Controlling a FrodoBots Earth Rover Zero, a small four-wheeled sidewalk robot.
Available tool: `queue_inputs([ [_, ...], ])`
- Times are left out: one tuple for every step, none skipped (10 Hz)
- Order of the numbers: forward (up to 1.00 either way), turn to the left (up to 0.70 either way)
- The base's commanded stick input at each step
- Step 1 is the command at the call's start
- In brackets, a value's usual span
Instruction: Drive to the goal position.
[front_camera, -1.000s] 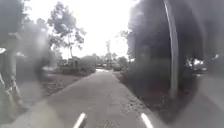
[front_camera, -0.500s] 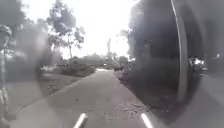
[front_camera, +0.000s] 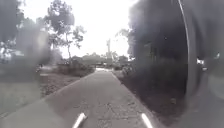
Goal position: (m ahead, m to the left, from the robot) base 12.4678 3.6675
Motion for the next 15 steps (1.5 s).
queue_inputs([
  [0.5, 0.0],
  [0.5, 0.0],
  [0.5, 0.0],
  [0.5, 0.0],
  [0.5, 0.0],
  [0.5, 0.0],
  [0.5, 0.0],
  [0.5, 0.0],
  [0.5, 0.0],
  [0.5, 0.0],
  [0.5, 0.0],
  [0.5, 0.0],
  [0.5, 0.0],
  [0.5, 0.0],
  [0.5, 0.0],
])
